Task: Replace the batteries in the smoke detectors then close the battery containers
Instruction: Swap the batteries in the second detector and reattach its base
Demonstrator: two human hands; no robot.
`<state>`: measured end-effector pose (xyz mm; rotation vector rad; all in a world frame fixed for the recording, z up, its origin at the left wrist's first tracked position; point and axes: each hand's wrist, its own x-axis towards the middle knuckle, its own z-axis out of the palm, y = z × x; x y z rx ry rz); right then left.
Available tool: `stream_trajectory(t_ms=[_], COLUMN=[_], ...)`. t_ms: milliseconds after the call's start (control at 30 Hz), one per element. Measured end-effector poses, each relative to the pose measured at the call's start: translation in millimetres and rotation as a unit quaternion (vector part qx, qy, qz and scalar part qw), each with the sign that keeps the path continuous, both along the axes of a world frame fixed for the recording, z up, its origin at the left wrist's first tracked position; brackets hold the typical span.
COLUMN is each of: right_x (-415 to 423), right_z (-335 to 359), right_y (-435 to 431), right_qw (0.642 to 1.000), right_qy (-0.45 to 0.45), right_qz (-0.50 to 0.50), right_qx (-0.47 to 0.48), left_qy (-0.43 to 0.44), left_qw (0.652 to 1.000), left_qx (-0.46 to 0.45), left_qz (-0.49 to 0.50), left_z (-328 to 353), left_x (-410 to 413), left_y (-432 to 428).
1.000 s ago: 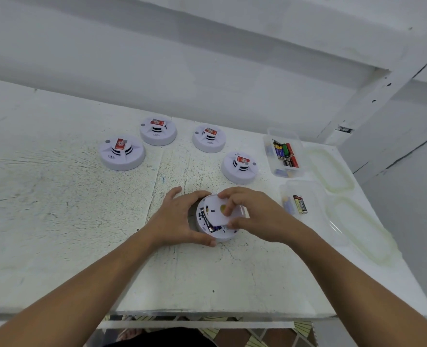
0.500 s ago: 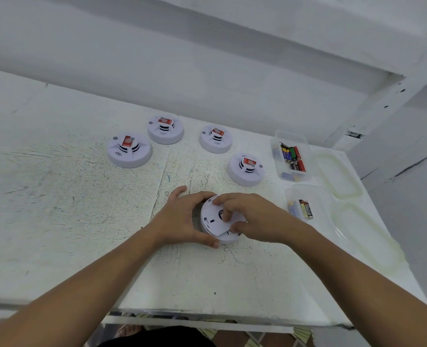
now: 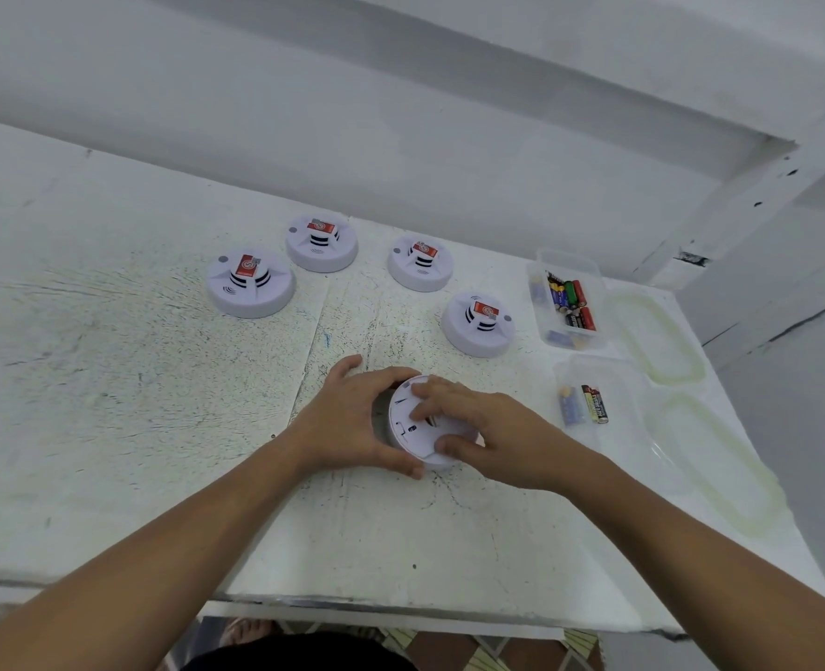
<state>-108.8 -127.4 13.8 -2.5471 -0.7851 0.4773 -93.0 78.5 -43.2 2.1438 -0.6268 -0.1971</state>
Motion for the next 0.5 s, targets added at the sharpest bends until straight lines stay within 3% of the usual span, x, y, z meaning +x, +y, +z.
stream_trajectory(t_ms=[500], right_x=[-7], right_z=[-23], right_y=[3], right_qw=[0.996], right_qy=[-0.03], right_qz=[-0.049], right_qx=[0.075], left_qy=[-0.011], left_qw=[1.0], left_qx=[-0.004], left_qz=[0.005], left_z=[1], left_x=[1], left_y=[1])
